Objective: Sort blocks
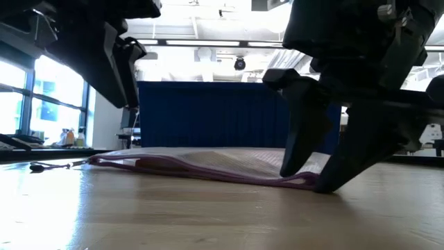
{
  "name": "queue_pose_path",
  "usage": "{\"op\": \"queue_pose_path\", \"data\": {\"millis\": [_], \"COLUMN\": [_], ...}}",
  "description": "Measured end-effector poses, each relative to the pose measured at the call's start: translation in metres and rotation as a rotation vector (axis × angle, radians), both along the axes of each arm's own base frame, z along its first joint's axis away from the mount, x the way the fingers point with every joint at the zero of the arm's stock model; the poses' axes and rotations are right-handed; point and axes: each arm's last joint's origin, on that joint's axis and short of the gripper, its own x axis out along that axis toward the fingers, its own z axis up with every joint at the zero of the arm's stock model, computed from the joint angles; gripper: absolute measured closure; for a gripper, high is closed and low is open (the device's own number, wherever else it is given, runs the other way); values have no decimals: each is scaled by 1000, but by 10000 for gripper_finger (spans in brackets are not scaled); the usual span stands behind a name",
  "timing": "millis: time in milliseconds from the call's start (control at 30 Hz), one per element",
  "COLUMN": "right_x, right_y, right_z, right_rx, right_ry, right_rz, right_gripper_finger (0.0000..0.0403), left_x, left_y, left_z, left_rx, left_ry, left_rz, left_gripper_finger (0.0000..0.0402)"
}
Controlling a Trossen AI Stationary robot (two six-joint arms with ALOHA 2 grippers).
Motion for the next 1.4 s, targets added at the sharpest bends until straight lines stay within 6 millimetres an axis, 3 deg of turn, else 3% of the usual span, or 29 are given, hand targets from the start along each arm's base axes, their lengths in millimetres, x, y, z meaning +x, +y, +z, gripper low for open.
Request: {"op": "queue_pose_path", "data": {"millis": [400,500,600,733,933,1200,1400], "right_x": [-1,3,11,22,28,39,47], "right_y": [-5,-5,-2,4,8,-3,-17], "right_z": [0,10,31,70,112,149,171], "right_rx": [-53,-100,-95,-21,30,67,75], "right_ry": [51,79,50,-27,-40,-99,-148], "right_rz": [-23,-59,-97,-154,-212,-323,-414], "right_gripper_finger": [386,393,396,398,400,401,402], "left_x": [1,1,3,8,14,27,34], "left_y": [0,0,-2,-5,-9,-15,-15], "left_z": [1,2,10,22,39,50,54], "left_rx": [13,31,53,120,257,250,158], "left_ry": [-24,-38,-48,-64,-92,-248,-365], "left_rz": [8,16,0,-126,-290,-323,-221], "left_gripper_finger": [259,259,259,259,259,258,242]}}
